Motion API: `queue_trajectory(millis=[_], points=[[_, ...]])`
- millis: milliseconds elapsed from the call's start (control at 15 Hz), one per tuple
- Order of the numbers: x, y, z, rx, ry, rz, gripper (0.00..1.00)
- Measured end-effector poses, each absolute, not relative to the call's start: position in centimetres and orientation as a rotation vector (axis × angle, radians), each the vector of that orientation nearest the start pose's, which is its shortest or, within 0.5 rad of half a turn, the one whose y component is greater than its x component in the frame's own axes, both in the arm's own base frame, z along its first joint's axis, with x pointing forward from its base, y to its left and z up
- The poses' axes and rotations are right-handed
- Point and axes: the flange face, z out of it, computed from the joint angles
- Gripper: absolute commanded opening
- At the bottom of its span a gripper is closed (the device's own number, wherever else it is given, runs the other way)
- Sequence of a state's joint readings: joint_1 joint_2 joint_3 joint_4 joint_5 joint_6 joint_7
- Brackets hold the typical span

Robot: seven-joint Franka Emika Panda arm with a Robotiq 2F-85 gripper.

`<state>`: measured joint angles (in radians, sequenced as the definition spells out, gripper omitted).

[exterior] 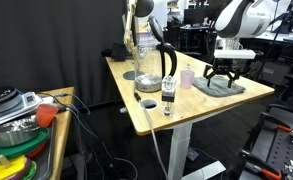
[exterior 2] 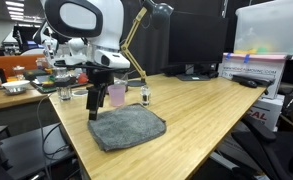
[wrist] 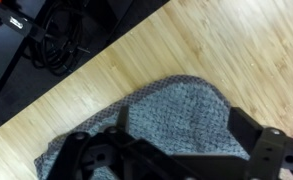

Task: Fold the towel

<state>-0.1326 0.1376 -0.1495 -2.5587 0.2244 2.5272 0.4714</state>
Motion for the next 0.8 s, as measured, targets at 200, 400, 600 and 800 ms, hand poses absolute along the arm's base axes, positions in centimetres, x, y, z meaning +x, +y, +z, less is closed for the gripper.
queue_trajectory(millis=[200,400,600,800], points=[[41.6,-12.1,20.4,-2.723,1.383,0.265,1.0],[41.8,-11.5,20.4,-2.733,1.365,0.265,1.0],[41.7,-11.4,20.3,-2.727,1.382,0.271,1.0],[41.4,-11.3,20.0,-2.719,1.401,0.285,1.0]])
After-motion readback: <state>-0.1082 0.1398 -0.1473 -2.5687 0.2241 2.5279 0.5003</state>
